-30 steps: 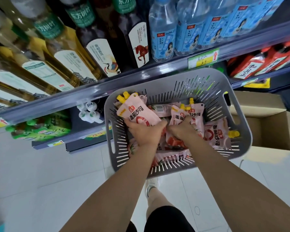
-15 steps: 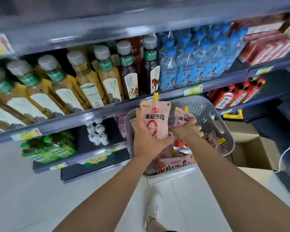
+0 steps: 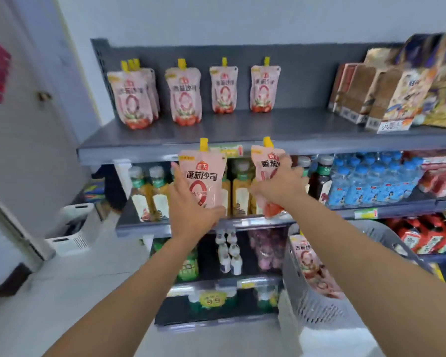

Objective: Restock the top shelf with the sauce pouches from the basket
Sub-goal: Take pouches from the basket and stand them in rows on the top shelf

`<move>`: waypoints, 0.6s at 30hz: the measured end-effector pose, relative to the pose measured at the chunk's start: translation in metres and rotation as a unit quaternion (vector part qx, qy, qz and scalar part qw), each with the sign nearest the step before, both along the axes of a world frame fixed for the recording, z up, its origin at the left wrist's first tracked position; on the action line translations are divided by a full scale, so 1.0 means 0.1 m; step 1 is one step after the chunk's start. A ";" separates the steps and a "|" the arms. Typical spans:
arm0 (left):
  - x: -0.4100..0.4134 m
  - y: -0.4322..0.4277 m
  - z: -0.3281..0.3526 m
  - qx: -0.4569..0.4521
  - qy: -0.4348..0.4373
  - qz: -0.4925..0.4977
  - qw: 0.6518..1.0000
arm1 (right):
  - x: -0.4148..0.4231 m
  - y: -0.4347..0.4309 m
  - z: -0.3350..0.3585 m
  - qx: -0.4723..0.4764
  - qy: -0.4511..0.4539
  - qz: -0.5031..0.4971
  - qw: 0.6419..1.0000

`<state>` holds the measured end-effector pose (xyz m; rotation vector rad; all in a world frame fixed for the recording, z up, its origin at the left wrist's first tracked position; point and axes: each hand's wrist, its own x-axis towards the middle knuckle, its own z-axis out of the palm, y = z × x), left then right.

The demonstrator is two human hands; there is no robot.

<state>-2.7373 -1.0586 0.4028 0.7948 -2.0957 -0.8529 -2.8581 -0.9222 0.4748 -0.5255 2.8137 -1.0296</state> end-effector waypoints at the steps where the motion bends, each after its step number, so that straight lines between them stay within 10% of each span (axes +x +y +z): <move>1: 0.14 -0.15 0.12 -0.015 0.004 0.018 1.000 | 0.10 -0.14 0.13 -0.011 0.012 0.012 1.000; 18: 0.24 -2.23 1.12 -0.021 0.081 0.138 0.987 | 0.05 -2.21 1.05 -0.192 0.187 0.006 0.964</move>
